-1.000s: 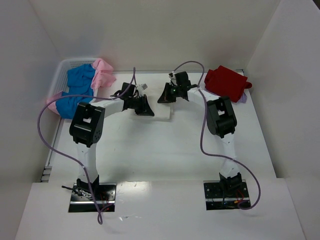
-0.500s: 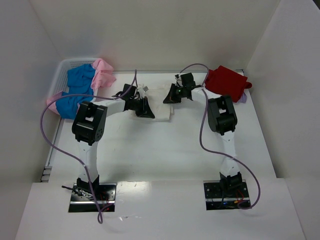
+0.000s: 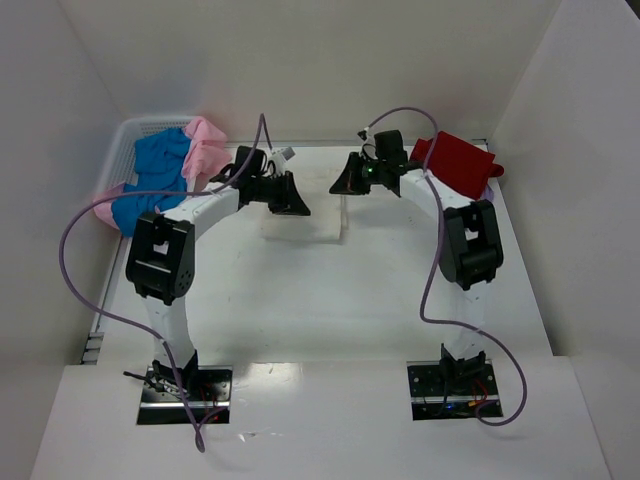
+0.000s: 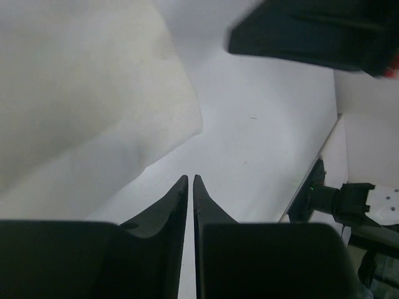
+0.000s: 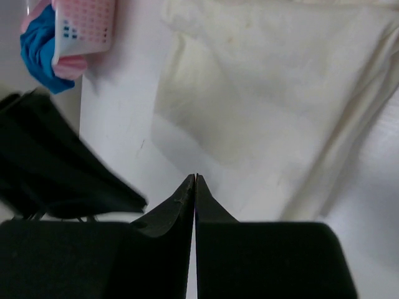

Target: Fold and stack the t-shirts

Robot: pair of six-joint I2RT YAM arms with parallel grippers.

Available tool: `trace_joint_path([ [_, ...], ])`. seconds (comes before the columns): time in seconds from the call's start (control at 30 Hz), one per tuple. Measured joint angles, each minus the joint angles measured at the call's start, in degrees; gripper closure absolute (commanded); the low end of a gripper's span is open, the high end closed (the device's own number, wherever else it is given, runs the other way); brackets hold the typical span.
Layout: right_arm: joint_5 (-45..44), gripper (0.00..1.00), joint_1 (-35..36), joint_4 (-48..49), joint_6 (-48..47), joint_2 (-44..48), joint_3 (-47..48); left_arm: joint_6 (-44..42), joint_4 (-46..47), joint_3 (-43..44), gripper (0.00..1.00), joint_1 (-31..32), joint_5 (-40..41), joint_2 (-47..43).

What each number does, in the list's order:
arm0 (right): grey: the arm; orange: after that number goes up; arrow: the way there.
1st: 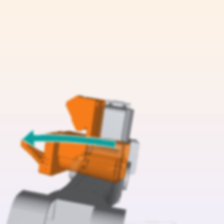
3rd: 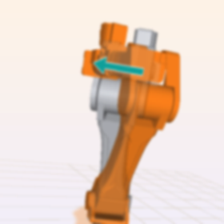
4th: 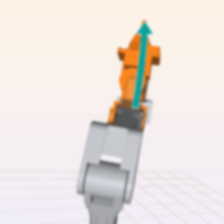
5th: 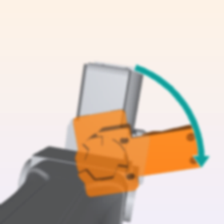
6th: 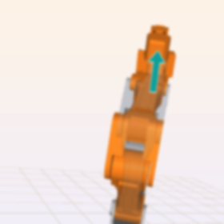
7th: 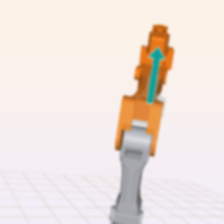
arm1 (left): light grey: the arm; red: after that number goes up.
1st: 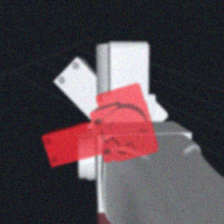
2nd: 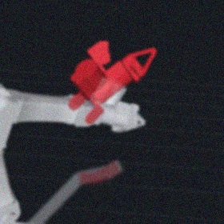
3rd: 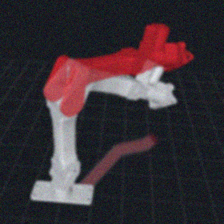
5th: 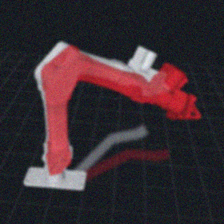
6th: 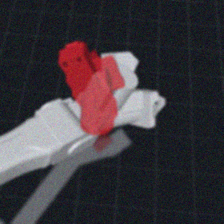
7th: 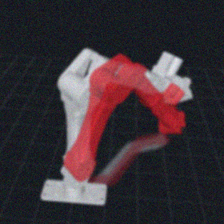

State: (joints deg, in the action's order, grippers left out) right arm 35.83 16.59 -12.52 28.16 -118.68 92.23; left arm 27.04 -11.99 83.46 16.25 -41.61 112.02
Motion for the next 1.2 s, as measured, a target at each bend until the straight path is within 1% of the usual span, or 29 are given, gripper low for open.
trace_joint_path([
  [0.03,0.19,0.99,0.38,0.21,-0.27,1.98,-1.73,-0.06,0.2,-0.5,0.88,-0.28,0.76,-0.12],
  [0.1,0.43,0.99,1.51,0.37,-1.03,4.36,-4.17,-0.08,0.23,-2.29,0.91,-0.64,2.64,-0.16],
  [0.17,0.67,0.99,2.92,0.32,-1.94,4.75,-5.37,-0.13,-0.4,-4.45,0.93,-0.97,4.97,-0.16],
  [0.23,0.75,0.99,4.03,-0.36,-2.99,3.94,-6.3,-0.33,-2.02,-5.54,0.96,-1.16,7.62,0.0],
  [0.47,-1.7,0.99,5.67,-4.29,-6.44,-1.1,-6.87,-1.83,-3.69,-5.73,0.98,-1.69,14.7,1.32],
  [0.7,-6.7,0.99,5.67,-7.83,-9.04,-4.33,-6.87,-1.87,-4.5,-7.16,0.98,-3.66,17.21,3.09],
  [1.07,-8.74,0.99,5.69,-8.78,-10.56,-4.17,-6.87,-1.85,-4.54,-7.98,0.99,-4.98,17.36,3.11],
  [1.17,-9.46,0.91,4.74,-10.2,-10.97,-2.8,-6.87,-1.92,-4.96,-7.92,0.96,-4.98,17.36,3.09],
  [1.2,-9.8,0.8,4.22,-10.72,-11.06,-2.12,-6.87,-2.16,-5.24,-7.81,0.92,-4.98,17.38,3.05],
])
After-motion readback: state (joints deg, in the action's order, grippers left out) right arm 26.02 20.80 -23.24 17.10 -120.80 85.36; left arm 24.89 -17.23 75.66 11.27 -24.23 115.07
